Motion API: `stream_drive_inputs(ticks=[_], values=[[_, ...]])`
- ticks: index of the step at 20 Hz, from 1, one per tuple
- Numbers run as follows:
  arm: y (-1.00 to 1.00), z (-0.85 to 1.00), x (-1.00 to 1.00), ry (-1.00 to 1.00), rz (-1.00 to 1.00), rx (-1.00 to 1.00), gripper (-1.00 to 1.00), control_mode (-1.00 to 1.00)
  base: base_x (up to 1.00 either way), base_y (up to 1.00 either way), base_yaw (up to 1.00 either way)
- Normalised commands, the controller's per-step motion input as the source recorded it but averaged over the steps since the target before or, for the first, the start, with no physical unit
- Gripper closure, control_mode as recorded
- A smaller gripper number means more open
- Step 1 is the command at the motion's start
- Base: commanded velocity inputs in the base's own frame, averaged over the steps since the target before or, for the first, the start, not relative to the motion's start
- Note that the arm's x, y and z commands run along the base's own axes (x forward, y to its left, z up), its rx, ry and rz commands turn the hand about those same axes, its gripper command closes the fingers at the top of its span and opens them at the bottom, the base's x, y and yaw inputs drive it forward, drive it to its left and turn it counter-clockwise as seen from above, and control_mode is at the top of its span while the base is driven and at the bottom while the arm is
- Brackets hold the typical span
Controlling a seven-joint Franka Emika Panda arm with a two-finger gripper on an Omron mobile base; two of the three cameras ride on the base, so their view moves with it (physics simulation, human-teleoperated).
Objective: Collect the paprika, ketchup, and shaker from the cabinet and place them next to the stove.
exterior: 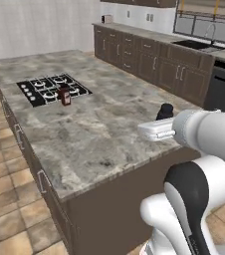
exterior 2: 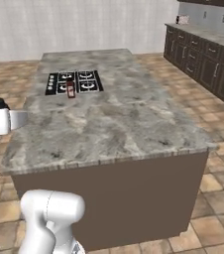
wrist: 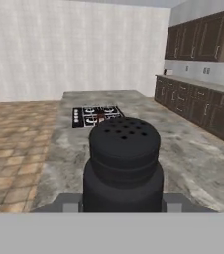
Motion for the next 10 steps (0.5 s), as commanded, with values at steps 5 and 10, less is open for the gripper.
stream_drive_inputs(ticks=[5,10], values=[[0.0,0.0,0.0,0.0,0.0,0.0,1.0,1.0,0.37,1.0,-0.2],[0.0,0.0,0.0,0.0,0.0,0.0,1.0,1.0,0.3,1.0,-0.24]])
